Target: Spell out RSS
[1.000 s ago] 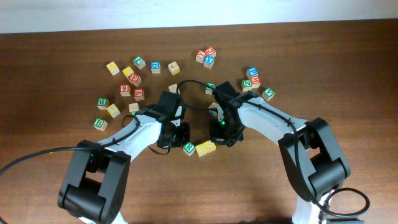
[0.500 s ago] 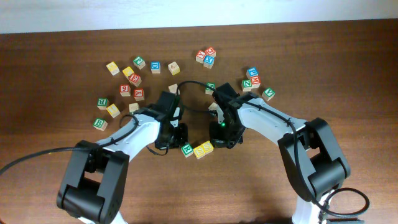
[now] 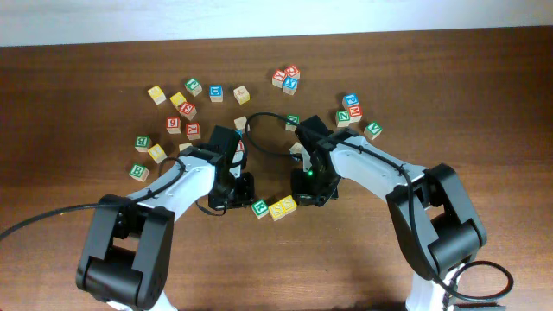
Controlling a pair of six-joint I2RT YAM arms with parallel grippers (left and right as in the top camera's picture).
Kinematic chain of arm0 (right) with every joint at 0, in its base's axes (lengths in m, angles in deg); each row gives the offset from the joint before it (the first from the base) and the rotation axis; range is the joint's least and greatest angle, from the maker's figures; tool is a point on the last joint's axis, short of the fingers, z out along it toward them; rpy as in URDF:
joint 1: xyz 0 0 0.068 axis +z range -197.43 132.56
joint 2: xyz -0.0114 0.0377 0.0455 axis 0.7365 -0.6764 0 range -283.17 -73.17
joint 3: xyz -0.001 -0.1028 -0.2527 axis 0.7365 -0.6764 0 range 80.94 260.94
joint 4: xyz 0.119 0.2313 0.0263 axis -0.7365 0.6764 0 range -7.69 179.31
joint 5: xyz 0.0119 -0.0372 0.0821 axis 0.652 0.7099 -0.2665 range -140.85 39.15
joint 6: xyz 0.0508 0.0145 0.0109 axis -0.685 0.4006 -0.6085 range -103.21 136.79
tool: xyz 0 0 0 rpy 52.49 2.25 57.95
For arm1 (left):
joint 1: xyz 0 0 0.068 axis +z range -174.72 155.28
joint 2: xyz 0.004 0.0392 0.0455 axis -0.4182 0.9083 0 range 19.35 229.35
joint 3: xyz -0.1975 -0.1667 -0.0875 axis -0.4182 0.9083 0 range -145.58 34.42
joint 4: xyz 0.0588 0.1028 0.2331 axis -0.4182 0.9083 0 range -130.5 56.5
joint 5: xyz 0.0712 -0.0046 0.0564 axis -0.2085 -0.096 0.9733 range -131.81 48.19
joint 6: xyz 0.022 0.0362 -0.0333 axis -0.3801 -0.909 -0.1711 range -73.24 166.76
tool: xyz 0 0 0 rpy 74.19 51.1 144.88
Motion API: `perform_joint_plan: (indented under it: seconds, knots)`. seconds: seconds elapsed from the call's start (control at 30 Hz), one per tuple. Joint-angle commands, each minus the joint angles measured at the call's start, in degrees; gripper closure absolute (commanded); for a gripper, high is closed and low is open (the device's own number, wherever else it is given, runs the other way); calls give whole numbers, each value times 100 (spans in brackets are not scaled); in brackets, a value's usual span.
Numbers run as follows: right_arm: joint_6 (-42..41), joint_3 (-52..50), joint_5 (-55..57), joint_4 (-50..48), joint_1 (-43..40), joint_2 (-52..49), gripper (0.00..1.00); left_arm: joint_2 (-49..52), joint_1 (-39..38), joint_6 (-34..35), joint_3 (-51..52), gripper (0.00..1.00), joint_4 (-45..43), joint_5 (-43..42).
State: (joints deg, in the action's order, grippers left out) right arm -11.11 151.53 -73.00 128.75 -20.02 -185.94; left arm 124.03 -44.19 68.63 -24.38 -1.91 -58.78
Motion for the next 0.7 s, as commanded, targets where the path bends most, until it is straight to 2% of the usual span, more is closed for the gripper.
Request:
perform_joint_plan:
  seconds: [0.0,0.23,0.67]
  knots:
    - [0,-94,378,22,37,-92,96,120,13,-321,85,100,50,-87]
    - [0,-94,378,24,37,-92,96,120,13,-354,85,100,-96,-98]
    - [-2,-94,376,-17,37,-92,96,122,11,-358,85,100,461,-345]
